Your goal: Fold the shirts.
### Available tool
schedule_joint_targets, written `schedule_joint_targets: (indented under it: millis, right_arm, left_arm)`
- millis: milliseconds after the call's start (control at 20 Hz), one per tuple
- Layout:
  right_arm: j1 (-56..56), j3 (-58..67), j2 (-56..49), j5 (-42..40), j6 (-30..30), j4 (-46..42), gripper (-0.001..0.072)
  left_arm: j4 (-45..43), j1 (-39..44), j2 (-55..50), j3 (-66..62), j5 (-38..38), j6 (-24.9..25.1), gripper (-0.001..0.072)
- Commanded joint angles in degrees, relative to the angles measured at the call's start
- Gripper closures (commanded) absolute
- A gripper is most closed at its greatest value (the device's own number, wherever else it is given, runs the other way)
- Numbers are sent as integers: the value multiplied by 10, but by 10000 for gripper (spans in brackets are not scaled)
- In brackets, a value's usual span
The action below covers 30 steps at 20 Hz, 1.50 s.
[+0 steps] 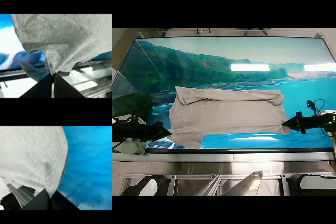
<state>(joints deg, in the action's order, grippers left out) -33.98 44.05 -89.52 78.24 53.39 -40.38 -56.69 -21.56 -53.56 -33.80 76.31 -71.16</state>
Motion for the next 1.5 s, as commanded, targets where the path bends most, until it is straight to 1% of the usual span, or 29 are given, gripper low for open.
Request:
schedule_joint_targets:
  millis: [0, 100, 200, 250, 400, 500, 600, 700, 900, 950, 1000, 1050, 1100, 1200, 1300, 1350, 1450]
  right_arm:
    - [-2, 4, 9, 24, -6, 55, 697]
    - [4, 31, 12, 53, -10, 105, 697]
    - [23, 71, 12, 53, 0, 125, 697]
    - [40, 91, 12, 32, 9, 129, 697]
    - [92, 136, 9, -61, 9, 134, 697]
    - [118, 165, -2, -125, 9, 135, 697]
    - [134, 188, -24, -163, 11, 135, 697]
    - [139, 197, -51, -182, 11, 135, 697]
    - [139, 198, -99, -191, 4, 134, 696]
    - [139, 198, -104, -191, 3, 134, 691]
    - [137, 198, -105, -191, -7, 131, 633]
    - [131, 204, -103, -182, -19, 124, 469]
    - [120, 220, -101, -162, -24, 101, 345]
    - [89, 266, -101, -111, -22, 45, 180]
    - [68, 293, -101, -108, 23, 1, 138]
    - [66, 293, -103, -112, 32, -9, 91]
    - [80, 293, -120, -111, 52, -15, 91]
  left_arm:
    - [35, -6, 71, -8, -5, 3, 681]
    - [72, -6, 68, -48, -17, 27, 681]
    - [72, -3, 18, -114, -19, 29, 681]
    - [74, -3, -19, -147, -17, 28, 680]
    - [73, 14, -139, -247, -18, 29, 681]
    - [74, 44, -224, -327, -39, 32, 680]
    - [71, 80, -318, -413, -45, 32, 680]
    - [71, 111, -420, -504, -20, 32, 680]
    - [67, 137, -599, -670, 82, 27, 698]
    - [69, 137, -627, -703, 101, 20, 665]
    - [69, 137, -644, -730, 113, 9, 503]
    - [70, 134, -654, -754, 125, -3, 417]
    - [69, 129, -657, -779, 135, -3, 417]
    - [70, 118, -658, -836, 154, -9, 417]
    - [70, 102, -649, -867, 158, -28, 417]
    - [75, 95, -637, -858, 153, -31, 417]
    - [108, 89, -606, -802, 131, -31, 418]
